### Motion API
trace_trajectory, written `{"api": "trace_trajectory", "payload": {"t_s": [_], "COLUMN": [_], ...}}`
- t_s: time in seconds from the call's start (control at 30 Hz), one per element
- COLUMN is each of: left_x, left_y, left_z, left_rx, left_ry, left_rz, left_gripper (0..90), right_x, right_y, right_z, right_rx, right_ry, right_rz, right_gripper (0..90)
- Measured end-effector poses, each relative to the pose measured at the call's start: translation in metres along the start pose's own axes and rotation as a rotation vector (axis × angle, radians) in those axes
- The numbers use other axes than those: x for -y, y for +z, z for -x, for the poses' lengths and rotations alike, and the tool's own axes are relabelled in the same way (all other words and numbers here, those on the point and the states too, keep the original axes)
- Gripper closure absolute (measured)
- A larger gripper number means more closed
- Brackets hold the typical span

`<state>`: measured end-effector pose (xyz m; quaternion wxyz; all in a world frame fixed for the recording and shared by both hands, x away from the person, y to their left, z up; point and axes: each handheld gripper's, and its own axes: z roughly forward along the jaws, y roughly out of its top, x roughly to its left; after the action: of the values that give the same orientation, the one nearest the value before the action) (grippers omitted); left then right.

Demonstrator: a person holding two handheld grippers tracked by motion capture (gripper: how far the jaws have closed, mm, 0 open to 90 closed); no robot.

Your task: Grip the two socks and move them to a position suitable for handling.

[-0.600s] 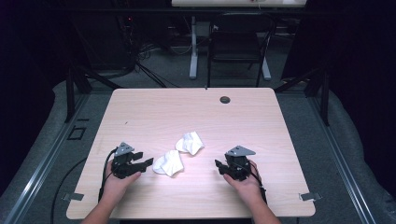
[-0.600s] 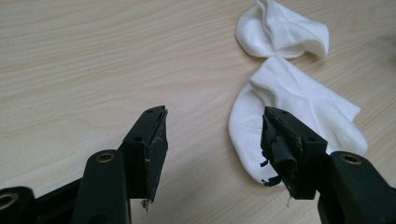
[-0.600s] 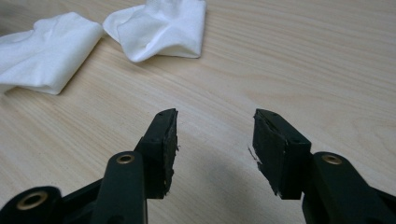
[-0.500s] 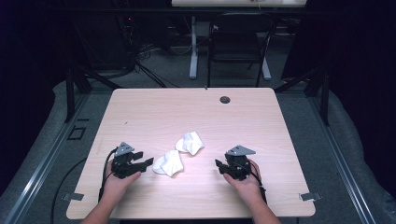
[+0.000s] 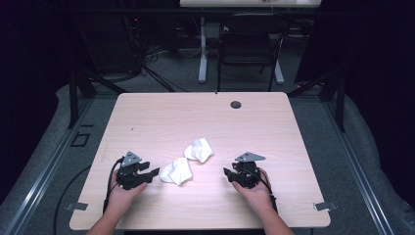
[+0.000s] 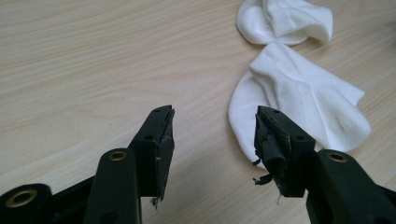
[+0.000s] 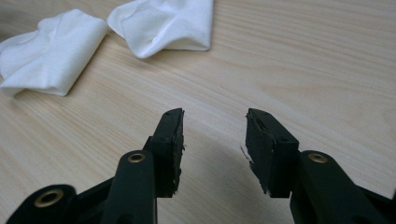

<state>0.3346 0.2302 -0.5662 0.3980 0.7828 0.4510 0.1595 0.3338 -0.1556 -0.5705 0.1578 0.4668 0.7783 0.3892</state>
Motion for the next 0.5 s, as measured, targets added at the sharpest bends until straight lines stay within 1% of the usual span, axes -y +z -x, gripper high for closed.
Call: {"api": "trace_trajectory", "payload": {"t_s": [0.03,0.1,0.2,0.23,0.4,0.47,0.5], "left_x": [0.0,0.0,0.0,-0.001,-0.001,-0.001,-0.001], "left_y": [0.0,-0.001,-0.001,-0.001,0.006,0.009,0.01], "left_z": [0.001,0.002,0.006,0.007,0.014,0.016,0.018], "left_rx": [-0.001,0.012,0.048,0.059,0.065,0.076,0.073], "left_ry": [-0.001,-0.003,-0.009,-0.004,0.012,0.011,0.007], "left_rz": [-0.002,0.013,0.026,0.024,0.017,0.0,0.003], "left_gripper": [49.1,51.0,55.8,57.6,63.1,65.9,66.8], "right_x": [0.0,0.0,0.0,0.0,-0.001,-0.001,-0.002], "right_y": [0.0,0.0,0.001,0.002,0.004,0.003,0.003], "right_z": [-0.001,-0.003,-0.007,-0.008,-0.009,-0.009,-0.009], "right_rx": [0.002,-0.001,0.002,0.0,-0.006,-0.005,-0.007], "right_ry": [-0.002,-0.009,-0.024,-0.028,-0.036,-0.028,-0.023], "right_rz": [-0.002,-0.003,-0.001,-0.006,-0.006,-0.003,0.001], "right_gripper": [57.9,58.7,60.5,61.5,65.0,65.7,65.8]}}
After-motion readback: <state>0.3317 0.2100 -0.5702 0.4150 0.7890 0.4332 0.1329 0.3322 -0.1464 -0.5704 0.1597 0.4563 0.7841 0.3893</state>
